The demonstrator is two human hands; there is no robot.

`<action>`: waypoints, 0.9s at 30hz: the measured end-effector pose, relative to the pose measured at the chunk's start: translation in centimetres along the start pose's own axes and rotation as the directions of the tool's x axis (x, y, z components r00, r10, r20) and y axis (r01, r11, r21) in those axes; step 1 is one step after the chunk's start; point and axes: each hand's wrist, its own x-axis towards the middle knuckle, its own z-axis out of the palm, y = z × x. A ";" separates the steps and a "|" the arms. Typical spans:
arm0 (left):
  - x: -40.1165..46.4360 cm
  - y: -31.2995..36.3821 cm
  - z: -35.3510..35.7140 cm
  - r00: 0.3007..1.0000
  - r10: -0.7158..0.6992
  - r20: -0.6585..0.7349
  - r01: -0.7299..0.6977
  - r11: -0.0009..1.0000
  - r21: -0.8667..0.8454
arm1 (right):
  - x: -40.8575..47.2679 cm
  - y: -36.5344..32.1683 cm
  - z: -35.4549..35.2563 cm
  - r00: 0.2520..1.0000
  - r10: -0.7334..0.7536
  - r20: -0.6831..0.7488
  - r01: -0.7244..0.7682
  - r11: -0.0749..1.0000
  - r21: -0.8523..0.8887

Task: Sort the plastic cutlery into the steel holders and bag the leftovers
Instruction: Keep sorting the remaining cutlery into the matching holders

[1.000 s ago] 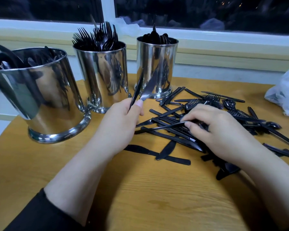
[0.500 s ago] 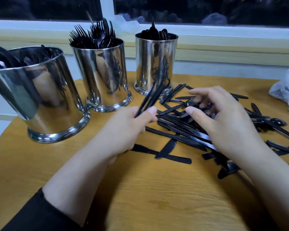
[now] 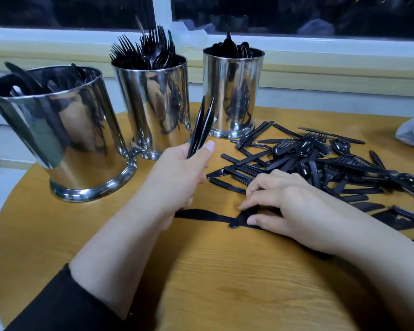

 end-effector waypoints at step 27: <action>-0.2 0.1 0.2 1.000 0.021 -0.002 -0.021 0.999 0.038 | 0.9 -0.5 1.3 0.851 -0.110 -0.513 0.140 0.990 0.019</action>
